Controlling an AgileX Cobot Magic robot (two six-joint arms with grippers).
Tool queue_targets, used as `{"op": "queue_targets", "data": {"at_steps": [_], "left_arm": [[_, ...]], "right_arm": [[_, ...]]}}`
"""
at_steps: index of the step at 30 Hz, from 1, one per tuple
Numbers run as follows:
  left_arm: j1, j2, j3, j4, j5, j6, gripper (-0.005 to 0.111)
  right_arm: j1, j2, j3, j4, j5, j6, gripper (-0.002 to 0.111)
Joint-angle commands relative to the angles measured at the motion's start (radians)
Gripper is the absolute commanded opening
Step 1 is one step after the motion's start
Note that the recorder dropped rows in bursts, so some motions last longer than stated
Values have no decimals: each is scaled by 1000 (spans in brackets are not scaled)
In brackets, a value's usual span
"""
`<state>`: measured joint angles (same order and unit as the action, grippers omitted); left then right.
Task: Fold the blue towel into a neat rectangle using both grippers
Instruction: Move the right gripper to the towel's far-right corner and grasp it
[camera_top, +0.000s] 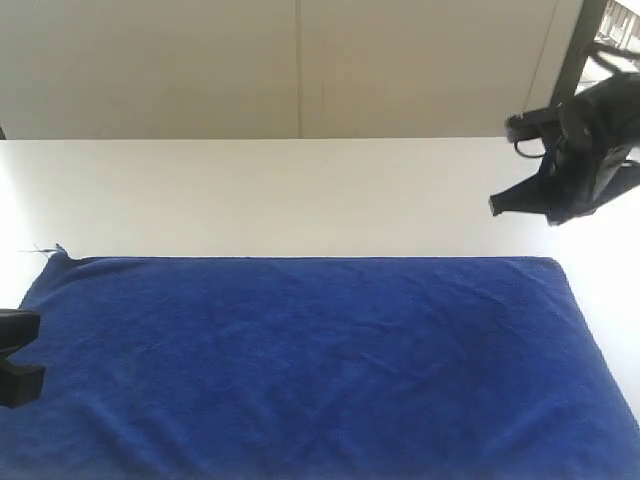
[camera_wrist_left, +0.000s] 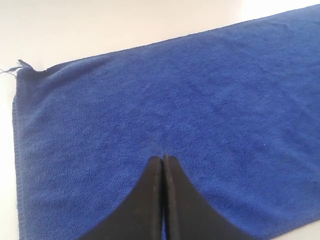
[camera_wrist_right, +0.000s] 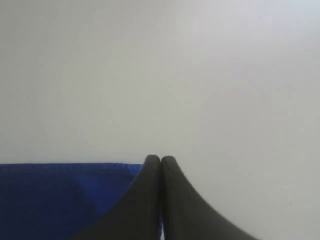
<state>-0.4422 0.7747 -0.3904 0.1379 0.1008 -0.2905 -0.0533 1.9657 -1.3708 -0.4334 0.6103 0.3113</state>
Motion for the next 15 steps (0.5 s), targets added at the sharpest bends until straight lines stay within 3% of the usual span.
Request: {"op": "queue_targets", "data": {"at_steps": [1, 6, 10, 15], "left_arm": [[-3, -6, 6, -6, -2, -8, 0], [-3, -6, 6, -6, -2, -8, 0], [-3, -6, 6, -6, 21, -2, 0], [1, -80, 6, 1, -24, 2, 0]], "right_arm": [[-7, -123, -1, 94, 106, -117, 8], [-7, -191, 44, 230, 241, -251, 23], [-7, -255, 177, 254, 205, -256, 37], [-7, -300, 361, 248, 117, -274, 41]]}}
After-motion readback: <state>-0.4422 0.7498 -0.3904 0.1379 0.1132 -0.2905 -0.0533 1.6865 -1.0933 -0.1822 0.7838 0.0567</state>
